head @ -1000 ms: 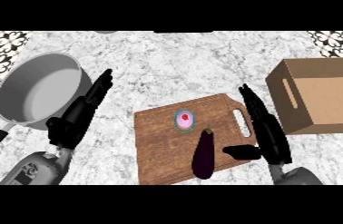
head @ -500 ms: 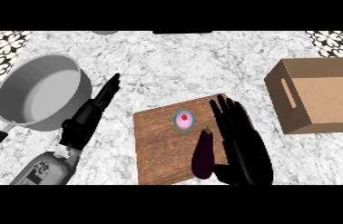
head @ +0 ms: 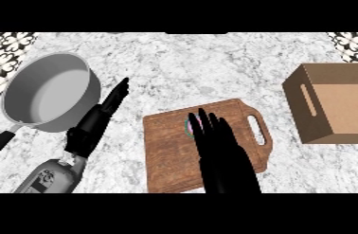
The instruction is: Pick the cupcake from the cutting board and place it in the cardboard box
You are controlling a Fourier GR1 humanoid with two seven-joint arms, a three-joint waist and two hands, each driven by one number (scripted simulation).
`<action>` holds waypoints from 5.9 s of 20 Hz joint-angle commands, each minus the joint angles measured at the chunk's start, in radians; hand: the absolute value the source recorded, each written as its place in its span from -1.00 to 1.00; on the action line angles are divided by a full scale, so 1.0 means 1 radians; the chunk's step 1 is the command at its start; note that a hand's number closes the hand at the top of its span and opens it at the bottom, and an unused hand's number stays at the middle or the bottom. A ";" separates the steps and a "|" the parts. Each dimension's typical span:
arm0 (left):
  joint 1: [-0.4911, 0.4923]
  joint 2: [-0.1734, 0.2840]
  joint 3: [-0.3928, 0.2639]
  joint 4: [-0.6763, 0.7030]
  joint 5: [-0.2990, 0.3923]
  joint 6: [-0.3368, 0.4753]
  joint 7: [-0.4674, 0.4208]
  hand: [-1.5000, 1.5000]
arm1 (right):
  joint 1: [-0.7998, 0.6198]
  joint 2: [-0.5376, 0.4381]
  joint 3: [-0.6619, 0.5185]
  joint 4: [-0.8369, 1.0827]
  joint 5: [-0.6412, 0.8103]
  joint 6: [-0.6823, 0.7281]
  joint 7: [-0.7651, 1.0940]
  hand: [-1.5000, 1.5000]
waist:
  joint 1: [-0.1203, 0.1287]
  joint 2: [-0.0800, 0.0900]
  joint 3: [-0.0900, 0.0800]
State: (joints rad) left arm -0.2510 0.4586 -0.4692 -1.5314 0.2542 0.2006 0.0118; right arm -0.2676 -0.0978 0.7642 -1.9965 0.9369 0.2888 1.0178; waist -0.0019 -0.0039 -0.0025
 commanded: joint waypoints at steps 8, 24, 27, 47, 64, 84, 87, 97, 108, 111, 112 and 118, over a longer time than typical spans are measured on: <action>-0.054 -0.081 0.051 0.089 -0.058 -0.051 0.002 0.00 | -0.155 0.096 -0.041 0.249 -0.073 -0.060 0.096 -1.00 | 0.005 0.006 0.002; -0.060 -0.182 0.157 0.137 -0.144 -0.140 0.000 0.00 | -0.117 0.098 -0.101 0.481 0.001 -0.173 -0.095 -1.00 | 0.001 0.005 0.002; 0.016 -0.180 0.164 0.065 -0.183 -0.162 0.009 0.00 | -0.170 0.098 -0.108 0.476 -0.047 -0.145 -0.033 -1.00 | 0.005 0.004 0.002; 0.072 -0.242 0.274 -0.042 -0.272 -0.269 0.078 0.00 | -0.129 0.098 -0.108 0.642 -0.060 -0.167 -0.109 -1.00 | 0.005 0.003 0.003; 0.097 -0.333 0.279 -0.023 -0.350 -0.298 0.065 0.00 | -0.131 0.089 -0.142 0.825 0.045 -0.238 -0.271 1.00 | 0.005 0.004 0.003; 0.101 -0.263 0.374 -0.059 -0.299 -0.322 0.090 0.00 | 0.621 -0.882 -0.653 0.341 -0.419 -0.704 -1.380 1.00 | -0.052 -0.005 0.003; 0.130 -0.272 0.366 -0.021 -0.322 -0.315 0.028 0.00 | 0.727 -0.942 -0.764 0.190 -0.544 -0.657 -1.425 1.00 | -0.054 -0.006 0.001; 0.125 -0.312 0.347 -0.031 -0.354 -0.273 0.053 0.00 | 0.983 -0.931 -1.235 0.033 -0.988 -0.458 -1.607 1.00 | -0.072 -0.009 -0.001; 0.070 -0.350 0.313 -0.037 -0.372 -0.287 0.100 0.00 | 0.914 -0.941 -1.610 0.111 -1.161 -0.161 -1.397 1.00 | -0.007 0.002 0.001; 0.072 -0.263 0.408 -0.041 -0.271 -0.397 0.073 0.00 | 0.810 -0.947 -1.551 0.125 -1.135 -0.168 -1.317 1.00 | 0.007 0.005 0.002; 0.059 -0.329 0.337 0.024 -0.368 -0.328 0.046 0.00 | 0.770 -0.937 -1.524 0.178 -1.105 -0.145 -1.334 1.00 | 0.003 0.006 0.002; 0.043 -0.352 0.337 0.056 -0.371 -0.334 0.036 0.00 | 0.549 -1.038 -1.433 0.334 -1.109 -0.099 -1.250 1.00 | 0.013 0.008 0.002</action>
State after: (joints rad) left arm -0.1924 0.1220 -0.1317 -1.5332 -0.1060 -0.1306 0.0759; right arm 0.4124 -1.0834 -0.7174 -1.7560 -0.1744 0.1636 -0.2812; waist 0.0059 0.0020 -0.0003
